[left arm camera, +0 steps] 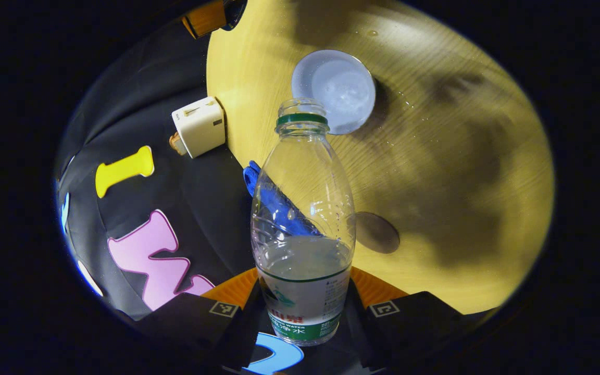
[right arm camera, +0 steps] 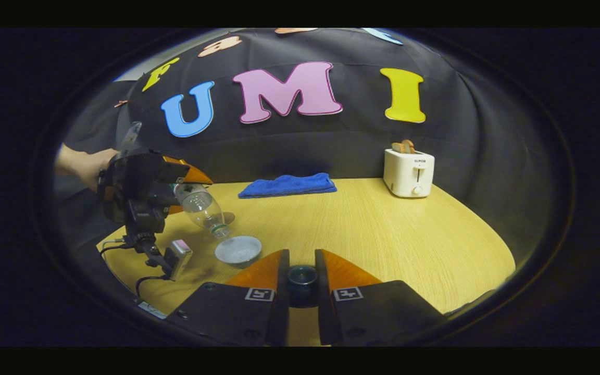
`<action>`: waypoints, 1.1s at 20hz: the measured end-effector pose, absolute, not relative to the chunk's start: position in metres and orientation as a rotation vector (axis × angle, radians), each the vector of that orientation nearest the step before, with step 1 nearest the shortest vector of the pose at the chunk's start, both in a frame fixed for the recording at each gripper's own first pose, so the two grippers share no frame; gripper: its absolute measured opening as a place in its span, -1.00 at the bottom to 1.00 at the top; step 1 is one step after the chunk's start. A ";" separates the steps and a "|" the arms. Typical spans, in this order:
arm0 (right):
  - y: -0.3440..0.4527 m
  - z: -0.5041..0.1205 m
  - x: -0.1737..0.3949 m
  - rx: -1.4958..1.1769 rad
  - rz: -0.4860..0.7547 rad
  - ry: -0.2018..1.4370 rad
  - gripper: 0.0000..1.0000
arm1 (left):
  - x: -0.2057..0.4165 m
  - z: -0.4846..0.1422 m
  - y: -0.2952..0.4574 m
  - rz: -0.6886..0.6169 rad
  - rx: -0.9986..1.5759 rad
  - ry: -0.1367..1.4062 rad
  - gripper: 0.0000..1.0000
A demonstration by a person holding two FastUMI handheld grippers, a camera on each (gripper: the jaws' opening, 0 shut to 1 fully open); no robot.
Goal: Open the teacup lid with one hand, grasp the water bottle and pour water into the teacup with the other hand; after pouring, place the water bottle on the coaster and then close the teacup lid.
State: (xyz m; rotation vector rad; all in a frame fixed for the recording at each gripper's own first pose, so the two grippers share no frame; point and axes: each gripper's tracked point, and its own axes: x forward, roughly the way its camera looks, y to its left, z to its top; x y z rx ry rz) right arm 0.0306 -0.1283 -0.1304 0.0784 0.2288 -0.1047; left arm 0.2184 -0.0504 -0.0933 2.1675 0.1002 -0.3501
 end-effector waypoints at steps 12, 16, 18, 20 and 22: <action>-0.124 -0.087 0.060 -0.002 -0.076 0.227 -0.48 | 0.203 -0.058 -0.020 -0.231 1.102 0.181 0.51; -0.115 -0.086 0.078 -0.005 -0.061 0.234 -0.57 | 0.220 -0.051 -0.022 -0.188 0.707 0.124 0.51; -0.110 -0.087 0.085 -0.003 -0.060 0.230 -0.48 | 0.215 -0.046 -0.033 -0.208 0.530 0.117 0.51; -0.103 -0.091 0.093 0.018 -0.048 0.227 -0.47 | 0.218 -0.049 -0.036 -0.236 0.349 0.086 0.51; -0.092 -0.093 0.102 0.039 -0.033 0.213 -0.48 | 0.226 -0.056 -0.036 -0.248 0.197 0.053 0.50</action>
